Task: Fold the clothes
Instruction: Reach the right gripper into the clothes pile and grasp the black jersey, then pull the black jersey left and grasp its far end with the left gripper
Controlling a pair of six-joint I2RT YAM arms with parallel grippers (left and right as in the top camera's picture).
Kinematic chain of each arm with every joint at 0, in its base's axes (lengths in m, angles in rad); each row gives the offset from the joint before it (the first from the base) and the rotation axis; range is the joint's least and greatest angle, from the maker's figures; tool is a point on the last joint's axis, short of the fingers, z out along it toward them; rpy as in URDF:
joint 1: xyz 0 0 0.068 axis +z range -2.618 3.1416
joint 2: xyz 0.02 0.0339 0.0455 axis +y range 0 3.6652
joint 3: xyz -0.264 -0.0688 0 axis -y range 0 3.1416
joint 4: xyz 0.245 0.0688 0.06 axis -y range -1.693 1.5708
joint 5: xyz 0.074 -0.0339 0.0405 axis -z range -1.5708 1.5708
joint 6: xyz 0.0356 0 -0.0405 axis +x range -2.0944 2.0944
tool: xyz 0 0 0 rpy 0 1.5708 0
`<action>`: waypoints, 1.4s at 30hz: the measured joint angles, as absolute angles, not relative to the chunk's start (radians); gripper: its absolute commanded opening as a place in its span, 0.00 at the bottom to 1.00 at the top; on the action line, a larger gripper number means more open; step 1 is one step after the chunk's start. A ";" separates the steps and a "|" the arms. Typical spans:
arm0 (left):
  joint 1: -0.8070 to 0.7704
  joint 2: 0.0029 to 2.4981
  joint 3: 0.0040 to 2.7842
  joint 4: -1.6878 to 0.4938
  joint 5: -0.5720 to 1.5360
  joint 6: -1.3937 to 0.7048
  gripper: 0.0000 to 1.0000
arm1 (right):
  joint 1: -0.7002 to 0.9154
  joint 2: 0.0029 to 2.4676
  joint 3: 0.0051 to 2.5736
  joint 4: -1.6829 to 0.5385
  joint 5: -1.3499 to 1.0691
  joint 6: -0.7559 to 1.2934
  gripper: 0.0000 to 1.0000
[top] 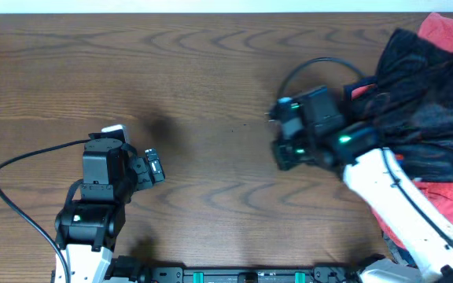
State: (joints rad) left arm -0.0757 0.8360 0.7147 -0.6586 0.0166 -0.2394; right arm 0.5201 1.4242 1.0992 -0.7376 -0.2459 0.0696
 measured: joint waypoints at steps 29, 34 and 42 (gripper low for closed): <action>-0.076 0.992 0.717 -0.527 0.282 -0.338 0.98 | 0.445 1.301 1.093 -0.832 0.061 0.256 0.99; -0.089 1.185 0.718 -0.469 0.417 -0.374 0.98 | 0.352 1.274 1.093 -0.947 0.060 0.256 0.99; -0.189 1.481 0.718 -0.338 0.484 -0.438 0.98 | 0.258 1.274 1.093 -1.010 0.060 0.256 0.99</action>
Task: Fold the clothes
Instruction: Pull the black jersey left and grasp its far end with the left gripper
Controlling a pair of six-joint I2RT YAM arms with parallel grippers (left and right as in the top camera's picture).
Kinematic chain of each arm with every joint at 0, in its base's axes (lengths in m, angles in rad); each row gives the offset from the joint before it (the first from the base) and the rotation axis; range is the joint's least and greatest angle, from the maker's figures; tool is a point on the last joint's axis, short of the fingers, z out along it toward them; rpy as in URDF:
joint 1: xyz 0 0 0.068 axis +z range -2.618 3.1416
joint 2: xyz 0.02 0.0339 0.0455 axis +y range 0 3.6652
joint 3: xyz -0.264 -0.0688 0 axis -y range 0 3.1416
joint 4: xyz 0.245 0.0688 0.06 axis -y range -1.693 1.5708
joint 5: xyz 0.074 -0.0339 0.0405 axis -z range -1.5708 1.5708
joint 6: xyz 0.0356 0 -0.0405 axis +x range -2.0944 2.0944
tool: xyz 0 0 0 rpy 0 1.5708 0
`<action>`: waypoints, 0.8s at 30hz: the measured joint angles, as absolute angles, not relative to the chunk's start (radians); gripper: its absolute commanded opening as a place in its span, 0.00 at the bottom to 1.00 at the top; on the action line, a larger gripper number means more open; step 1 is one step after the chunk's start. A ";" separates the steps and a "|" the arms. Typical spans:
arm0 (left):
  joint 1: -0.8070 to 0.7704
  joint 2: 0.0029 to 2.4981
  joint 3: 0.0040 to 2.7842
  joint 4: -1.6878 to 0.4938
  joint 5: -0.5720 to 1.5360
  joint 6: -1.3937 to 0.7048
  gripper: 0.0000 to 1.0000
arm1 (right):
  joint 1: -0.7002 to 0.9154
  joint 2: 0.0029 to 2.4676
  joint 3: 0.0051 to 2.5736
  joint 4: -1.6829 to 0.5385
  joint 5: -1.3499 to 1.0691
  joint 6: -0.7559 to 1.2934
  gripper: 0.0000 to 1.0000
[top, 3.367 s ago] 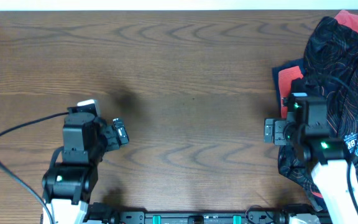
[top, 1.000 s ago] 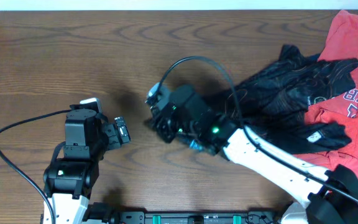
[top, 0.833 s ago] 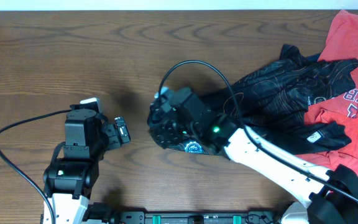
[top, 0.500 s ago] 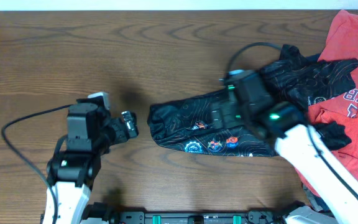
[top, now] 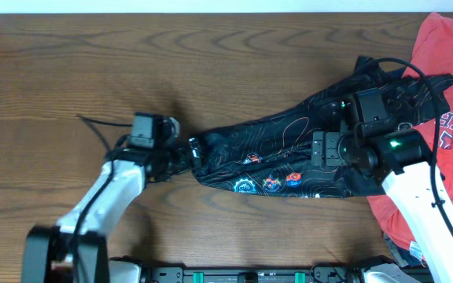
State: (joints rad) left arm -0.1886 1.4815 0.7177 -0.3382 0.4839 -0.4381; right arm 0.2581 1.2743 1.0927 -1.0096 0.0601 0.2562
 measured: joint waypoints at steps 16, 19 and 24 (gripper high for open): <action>-0.243 1.598 0.746 -0.214 0.432 -0.432 0.06 | 0.256 1.274 1.093 -1.030 0.062 0.256 0.99; -0.130 1.575 0.821 -0.264 0.376 -0.394 0.06 | 0.252 1.274 1.093 -1.035 0.062 0.256 0.99; 0.074 1.554 1.057 -0.307 0.328 -0.345 0.06 | 0.236 1.274 1.093 -1.039 0.068 0.256 0.99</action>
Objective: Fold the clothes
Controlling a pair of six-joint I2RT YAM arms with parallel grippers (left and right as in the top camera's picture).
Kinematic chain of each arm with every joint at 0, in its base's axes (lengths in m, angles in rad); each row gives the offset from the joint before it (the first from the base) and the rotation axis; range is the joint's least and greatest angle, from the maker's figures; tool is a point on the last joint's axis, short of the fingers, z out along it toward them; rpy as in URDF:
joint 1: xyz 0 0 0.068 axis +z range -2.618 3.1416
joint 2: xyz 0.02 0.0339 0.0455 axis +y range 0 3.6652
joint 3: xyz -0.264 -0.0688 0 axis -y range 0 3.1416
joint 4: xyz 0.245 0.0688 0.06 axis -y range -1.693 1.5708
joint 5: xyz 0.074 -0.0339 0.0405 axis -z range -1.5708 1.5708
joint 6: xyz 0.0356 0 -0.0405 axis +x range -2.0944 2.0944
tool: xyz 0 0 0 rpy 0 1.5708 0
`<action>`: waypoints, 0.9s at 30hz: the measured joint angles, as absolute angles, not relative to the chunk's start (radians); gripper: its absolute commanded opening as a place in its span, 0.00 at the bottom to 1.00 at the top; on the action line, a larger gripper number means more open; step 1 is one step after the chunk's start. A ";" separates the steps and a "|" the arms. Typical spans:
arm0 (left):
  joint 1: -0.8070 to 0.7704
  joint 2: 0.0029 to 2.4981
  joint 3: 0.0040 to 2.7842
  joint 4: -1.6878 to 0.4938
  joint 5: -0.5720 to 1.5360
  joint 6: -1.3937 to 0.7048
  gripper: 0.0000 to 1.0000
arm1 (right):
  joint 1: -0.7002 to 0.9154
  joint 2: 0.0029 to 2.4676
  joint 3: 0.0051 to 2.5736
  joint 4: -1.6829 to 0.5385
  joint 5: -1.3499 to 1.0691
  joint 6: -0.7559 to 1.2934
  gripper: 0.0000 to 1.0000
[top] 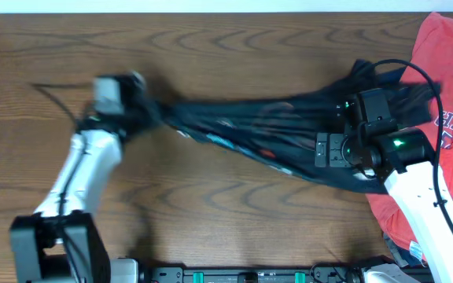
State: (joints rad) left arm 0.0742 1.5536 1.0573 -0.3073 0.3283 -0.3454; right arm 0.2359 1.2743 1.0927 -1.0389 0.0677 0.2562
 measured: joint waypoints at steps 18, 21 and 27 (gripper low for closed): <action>0.117 1.520 1.182 -0.853 0.432 -0.350 0.98 | 0.236 1.274 1.093 -1.051 0.068 0.256 0.99; -0.002 1.521 1.129 -0.838 0.453 -0.414 0.98 | 0.236 1.274 1.093 -1.051 0.068 0.256 0.99; -0.199 1.554 0.971 -0.659 0.473 -0.628 0.98 | 0.236 1.274 1.093 -1.052 0.068 0.256 0.99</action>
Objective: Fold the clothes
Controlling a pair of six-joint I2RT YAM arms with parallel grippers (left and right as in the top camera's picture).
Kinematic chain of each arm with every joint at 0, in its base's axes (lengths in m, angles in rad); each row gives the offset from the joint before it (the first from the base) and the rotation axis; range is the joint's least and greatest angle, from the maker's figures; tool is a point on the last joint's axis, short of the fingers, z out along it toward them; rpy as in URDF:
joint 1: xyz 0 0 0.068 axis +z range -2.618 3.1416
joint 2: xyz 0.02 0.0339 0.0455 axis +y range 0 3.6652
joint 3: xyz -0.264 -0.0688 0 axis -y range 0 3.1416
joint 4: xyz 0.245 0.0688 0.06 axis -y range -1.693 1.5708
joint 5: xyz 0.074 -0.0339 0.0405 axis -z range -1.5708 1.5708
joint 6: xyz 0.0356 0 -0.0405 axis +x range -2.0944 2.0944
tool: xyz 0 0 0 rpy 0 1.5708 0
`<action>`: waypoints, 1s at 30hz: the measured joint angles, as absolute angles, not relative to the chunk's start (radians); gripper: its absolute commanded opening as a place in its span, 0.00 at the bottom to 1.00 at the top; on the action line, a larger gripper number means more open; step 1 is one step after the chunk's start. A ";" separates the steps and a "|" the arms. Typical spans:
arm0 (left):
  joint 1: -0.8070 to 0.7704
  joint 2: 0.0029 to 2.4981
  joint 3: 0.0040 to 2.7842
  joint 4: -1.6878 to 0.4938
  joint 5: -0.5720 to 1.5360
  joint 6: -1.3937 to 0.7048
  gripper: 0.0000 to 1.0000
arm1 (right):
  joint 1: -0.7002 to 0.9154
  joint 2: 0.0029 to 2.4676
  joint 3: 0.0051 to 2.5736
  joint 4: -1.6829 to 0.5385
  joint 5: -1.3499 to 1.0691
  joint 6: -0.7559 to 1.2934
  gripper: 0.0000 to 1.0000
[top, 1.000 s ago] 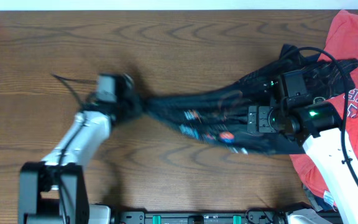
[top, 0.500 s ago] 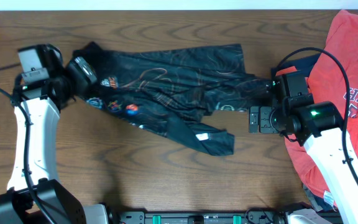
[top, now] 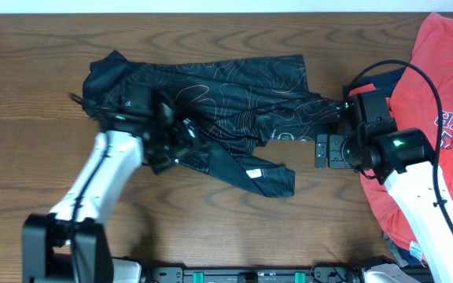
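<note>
A black garment (top: 234,86) with a thin line pattern lies spread and rumpled across the middle of the table, one flap (top: 266,177) reaching toward the front. My left gripper (top: 183,143) lies over the garment's left half, black against black, so its jaws cannot be made out. My right gripper (top: 321,149) hovers at the garment's right end, just in front of its corner (top: 329,114). Whether it grips cloth does not show.
A red garment (top: 439,94) with a printed logo lies heaped at the right edge of the table, partly under my right arm. The left arm's cable (top: 75,97) pokes out beside the black garment. Bare wood (top: 22,157) shows at left and front.
The black garment was a taut, narrow band between both grippers; now it lies wide and slack, reaching further left. My left gripper has moved right and forward onto it. The right gripper has barely moved.
First the black garment lay on the red pile at right, with my right gripper beside it and the left arm idle at front left. Then it stretched between both grippers mid-table, then further toward the back left. Now it lies spread out there.
</note>
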State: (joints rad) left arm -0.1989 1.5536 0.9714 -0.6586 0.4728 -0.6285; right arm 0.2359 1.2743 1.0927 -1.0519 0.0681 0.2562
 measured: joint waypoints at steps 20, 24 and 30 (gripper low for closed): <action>-0.569 1.642 0.814 -0.283 0.306 -1.046 0.93 | 0.236 1.274 1.093 -1.060 0.068 0.256 0.99; -0.580 1.684 0.831 -0.233 0.292 -1.094 0.32 | 0.236 1.274 1.093 -1.069 0.068 0.256 0.99; -0.545 1.704 0.829 -0.288 0.282 -1.066 0.06 | 0.236 1.274 1.093 -1.077 0.068 0.256 0.99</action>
